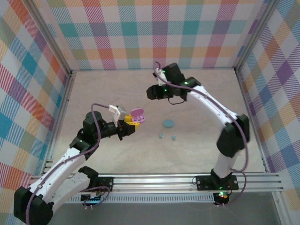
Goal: Insert wireless bluetooth earbuds into charging case
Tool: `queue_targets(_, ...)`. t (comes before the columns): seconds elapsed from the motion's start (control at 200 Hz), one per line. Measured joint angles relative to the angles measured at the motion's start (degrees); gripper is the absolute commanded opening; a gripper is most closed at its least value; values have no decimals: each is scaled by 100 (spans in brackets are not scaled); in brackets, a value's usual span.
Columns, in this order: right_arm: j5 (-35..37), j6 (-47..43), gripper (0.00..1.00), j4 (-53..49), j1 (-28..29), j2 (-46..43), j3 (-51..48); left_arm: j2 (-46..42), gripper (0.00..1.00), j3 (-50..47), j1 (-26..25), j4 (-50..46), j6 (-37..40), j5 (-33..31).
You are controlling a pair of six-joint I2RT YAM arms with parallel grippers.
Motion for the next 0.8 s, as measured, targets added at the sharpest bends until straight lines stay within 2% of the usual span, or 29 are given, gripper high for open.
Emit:
queue_targets(0.24,337,208,43,-481,85,2173,1639,-103,0,0,0,-37,2,-44)
queue_targets(0.44,1051,476,43,-1209,422,3432,3246,-227,0,0,0,-48,2,-66)
queue_targets(0.58,1414,739,40,-1532,640,3945,3921,-262,0,0,0,-70,2,-66)
queue_targets(0.8,1725,1080,36,-1679,785,4269,4028,-334,0,0,0,-179,2,-61)
